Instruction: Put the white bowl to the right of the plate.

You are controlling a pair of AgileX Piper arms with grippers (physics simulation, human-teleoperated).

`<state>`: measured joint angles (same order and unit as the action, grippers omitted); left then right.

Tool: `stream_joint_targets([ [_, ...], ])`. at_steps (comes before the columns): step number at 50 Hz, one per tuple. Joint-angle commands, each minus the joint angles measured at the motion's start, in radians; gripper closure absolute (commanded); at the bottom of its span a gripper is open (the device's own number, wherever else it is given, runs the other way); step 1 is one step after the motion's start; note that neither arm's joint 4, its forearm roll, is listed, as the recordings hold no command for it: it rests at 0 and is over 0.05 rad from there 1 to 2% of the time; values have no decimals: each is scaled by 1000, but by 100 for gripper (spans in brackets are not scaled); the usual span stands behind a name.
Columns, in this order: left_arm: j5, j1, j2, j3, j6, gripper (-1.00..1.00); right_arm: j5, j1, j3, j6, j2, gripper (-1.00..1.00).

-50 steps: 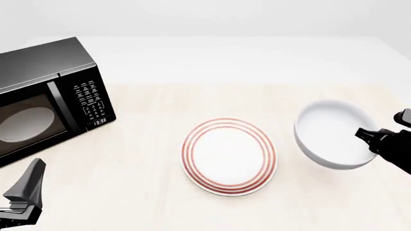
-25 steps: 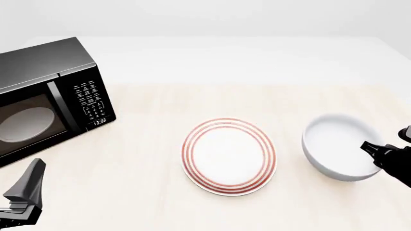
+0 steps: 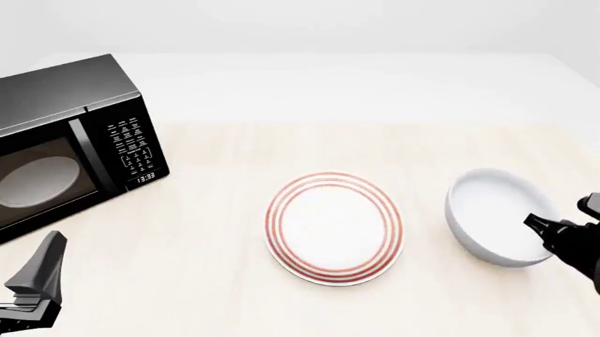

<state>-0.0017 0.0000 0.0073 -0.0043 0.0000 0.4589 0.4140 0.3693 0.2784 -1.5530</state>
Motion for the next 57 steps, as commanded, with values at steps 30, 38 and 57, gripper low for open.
stream_joint_targets([
  [30,0,0,0,0,0,-100,-518,-102,-11,8,748,-100],
  [38,0,0,0,0,0,-100,-653,-164,-17,-23,1003,-100],
  [57,0,0,0,0,0,-100,-854,-370,-142,-114,1478,-100],
])
